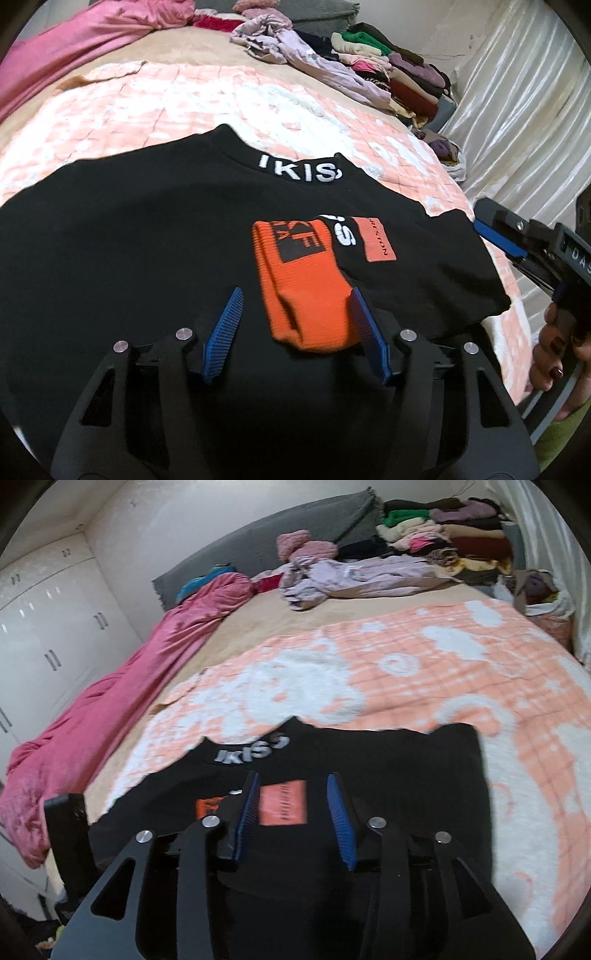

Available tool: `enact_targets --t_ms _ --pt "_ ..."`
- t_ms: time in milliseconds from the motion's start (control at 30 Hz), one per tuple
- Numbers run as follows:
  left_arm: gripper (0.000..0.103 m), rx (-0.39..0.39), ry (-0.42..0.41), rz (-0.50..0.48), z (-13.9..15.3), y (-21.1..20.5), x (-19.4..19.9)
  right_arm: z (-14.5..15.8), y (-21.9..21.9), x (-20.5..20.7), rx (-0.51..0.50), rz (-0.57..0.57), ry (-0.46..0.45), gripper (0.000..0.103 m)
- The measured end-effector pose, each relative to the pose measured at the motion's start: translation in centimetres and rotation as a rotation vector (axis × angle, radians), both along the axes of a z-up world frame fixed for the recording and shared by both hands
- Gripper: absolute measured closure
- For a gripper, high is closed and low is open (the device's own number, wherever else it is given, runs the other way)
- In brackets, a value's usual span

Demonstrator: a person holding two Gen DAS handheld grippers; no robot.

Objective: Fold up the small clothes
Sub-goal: 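Carry the sleeve across the shirt body and lay it down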

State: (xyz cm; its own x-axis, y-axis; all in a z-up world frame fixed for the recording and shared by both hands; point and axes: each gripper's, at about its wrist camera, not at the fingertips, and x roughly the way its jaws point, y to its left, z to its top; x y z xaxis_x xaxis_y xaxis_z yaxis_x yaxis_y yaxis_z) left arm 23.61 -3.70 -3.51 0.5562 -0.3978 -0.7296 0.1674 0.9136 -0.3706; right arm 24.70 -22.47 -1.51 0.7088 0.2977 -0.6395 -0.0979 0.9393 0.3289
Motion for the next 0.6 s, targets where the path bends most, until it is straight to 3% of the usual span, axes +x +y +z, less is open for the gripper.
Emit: enact_targets --t_ms 67,100,200,367,500,600 --pt "0.062 0.019 -0.015 -0.007 0.0 -0.8 0.1 -0.5 -1.2 -0.6 -0.028 -0.043 0.002 0.065" --pt "0.074 0.026 -0.029 -0.009 -0.1 -1.1 0.0 -0.7 -1.7 -0.8 -0.038 -0.058 0.002 0.064" --pt "0.093 0.041 -0.06 -0.023 0.0 -1.5 0.0 -1.1 -3.3 -1.7 -0.06 -0.103 0.004 0.062" --pt "0.097 0.04 -0.117 -0.013 1.6 -0.5 -0.4 -1.1 -5.0 -2.9 -0.093 -0.15 -0.004 0.06" --pt "0.097 0.062 -0.169 0.054 4.0 2.0 -1.2 -1.2 -5.4 -3.5 -0.119 -0.159 -0.006 0.058" --pt "0.097 0.062 -0.163 0.094 4.7 4.1 -1.4 -1.3 -4.9 -3.6 -0.128 -0.15 -0.005 0.058"
